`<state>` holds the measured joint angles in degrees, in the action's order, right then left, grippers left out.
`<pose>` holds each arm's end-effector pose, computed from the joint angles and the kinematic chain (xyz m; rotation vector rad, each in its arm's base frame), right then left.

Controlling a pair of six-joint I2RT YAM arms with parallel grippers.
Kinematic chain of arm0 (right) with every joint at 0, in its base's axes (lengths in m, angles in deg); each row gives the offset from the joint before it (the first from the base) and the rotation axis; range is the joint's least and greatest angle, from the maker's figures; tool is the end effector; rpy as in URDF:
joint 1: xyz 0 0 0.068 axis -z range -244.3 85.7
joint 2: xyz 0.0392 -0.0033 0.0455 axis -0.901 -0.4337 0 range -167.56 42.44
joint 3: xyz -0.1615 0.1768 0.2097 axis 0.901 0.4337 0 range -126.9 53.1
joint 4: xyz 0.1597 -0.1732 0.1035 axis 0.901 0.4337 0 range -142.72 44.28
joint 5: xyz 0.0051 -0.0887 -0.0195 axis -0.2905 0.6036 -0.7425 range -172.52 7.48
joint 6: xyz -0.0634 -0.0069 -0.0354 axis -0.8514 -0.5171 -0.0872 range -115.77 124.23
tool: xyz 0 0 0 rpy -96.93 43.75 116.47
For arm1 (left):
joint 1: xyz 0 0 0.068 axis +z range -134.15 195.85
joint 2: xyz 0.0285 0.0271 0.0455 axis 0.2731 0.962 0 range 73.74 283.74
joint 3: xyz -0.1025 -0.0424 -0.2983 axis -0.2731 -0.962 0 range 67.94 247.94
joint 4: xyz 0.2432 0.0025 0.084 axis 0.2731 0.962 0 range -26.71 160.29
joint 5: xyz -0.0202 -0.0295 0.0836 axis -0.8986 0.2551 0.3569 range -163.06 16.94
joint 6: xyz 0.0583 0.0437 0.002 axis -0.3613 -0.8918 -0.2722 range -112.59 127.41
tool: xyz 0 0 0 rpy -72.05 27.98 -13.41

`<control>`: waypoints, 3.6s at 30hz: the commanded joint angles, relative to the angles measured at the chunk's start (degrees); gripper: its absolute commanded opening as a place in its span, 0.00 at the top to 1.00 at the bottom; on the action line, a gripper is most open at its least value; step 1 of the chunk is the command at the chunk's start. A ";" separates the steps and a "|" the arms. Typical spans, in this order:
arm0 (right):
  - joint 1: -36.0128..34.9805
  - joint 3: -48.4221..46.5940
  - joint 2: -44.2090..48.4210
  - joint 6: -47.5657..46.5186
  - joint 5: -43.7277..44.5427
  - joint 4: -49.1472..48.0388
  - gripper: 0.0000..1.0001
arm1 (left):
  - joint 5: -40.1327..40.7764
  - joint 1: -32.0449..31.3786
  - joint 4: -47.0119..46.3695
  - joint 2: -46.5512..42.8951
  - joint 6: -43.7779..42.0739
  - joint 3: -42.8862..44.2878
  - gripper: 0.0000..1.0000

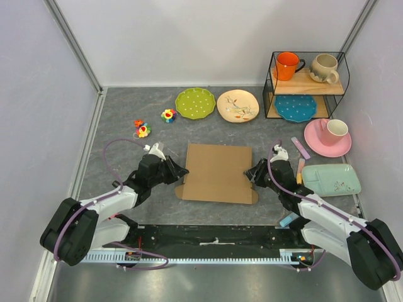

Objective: Fold the paper box

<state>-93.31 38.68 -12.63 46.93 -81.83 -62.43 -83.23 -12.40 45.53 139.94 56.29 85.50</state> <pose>0.1571 0.0862 0.1879 0.2695 2.1818 0.7188 0.1829 -0.1104 0.1882 -0.2924 2.2433 -0.9560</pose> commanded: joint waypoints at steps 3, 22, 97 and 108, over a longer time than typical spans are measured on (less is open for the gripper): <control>-0.43 2.11 0.57 -0.77 0.19 3.21 0.54 | -0.02 -0.93 1.23 0.26 1.48 -2.62 0.82; 0.36 -7.74 14.20 0.19 13.11 24.66 0.74 | 15.98 0.65 22.16 -14.09 1.74 4.77 0.89; 0.27 -10.01 21.14 0.46 -2.18 23.42 1.00 | -6.88 -4.80 7.21 -17.67 4.12 1.86 0.98; 0.27 -18.28 16.58 1.86 -1.83 23.87 1.00 | -6.09 -4.71 11.08 -16.99 2.80 11.26 0.98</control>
<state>-91.65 24.21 6.19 46.19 -75.54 -33.73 -81.97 -15.94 61.13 121.80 57.71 90.79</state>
